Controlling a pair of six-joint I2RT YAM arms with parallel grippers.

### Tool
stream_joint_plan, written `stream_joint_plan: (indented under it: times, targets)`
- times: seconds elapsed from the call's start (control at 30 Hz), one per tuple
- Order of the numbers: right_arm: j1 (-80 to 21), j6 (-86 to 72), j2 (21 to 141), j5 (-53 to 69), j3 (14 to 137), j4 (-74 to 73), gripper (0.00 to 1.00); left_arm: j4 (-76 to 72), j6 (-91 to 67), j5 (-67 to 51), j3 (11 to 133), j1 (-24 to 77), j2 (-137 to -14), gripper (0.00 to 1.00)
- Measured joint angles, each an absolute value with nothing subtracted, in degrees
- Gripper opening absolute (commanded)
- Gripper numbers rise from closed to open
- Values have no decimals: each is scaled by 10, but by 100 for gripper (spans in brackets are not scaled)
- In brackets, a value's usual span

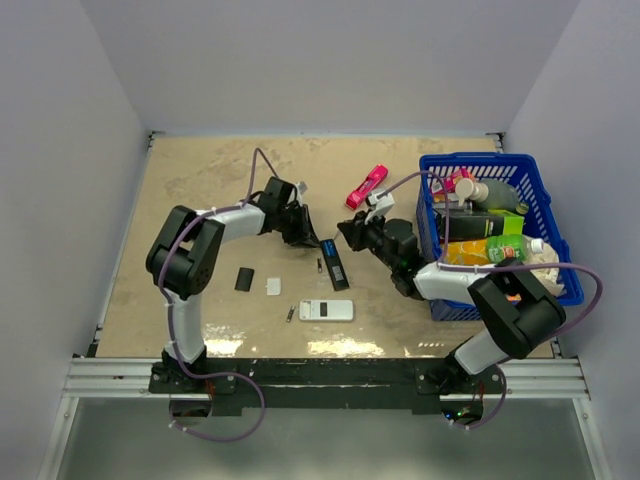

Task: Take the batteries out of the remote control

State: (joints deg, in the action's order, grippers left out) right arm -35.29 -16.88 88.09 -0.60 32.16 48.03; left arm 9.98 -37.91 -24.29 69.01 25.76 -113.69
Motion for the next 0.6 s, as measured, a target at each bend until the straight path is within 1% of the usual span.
stream_joint_plan:
  times: [0.17, 0.3, 0.6]
  targets:
    - [-351, -132, 880, 30, 354, 427, 0, 99, -379, -249, 699, 257, -1147, 18]
    - [-346, -99, 898, 74, 376, 420, 0, 102, -379, -258, 709, 255, -1157, 17]
    - [-340, -107, 912, 78, 380, 434, 0, 105, -379, -269, 714, 251, -1163, 17]
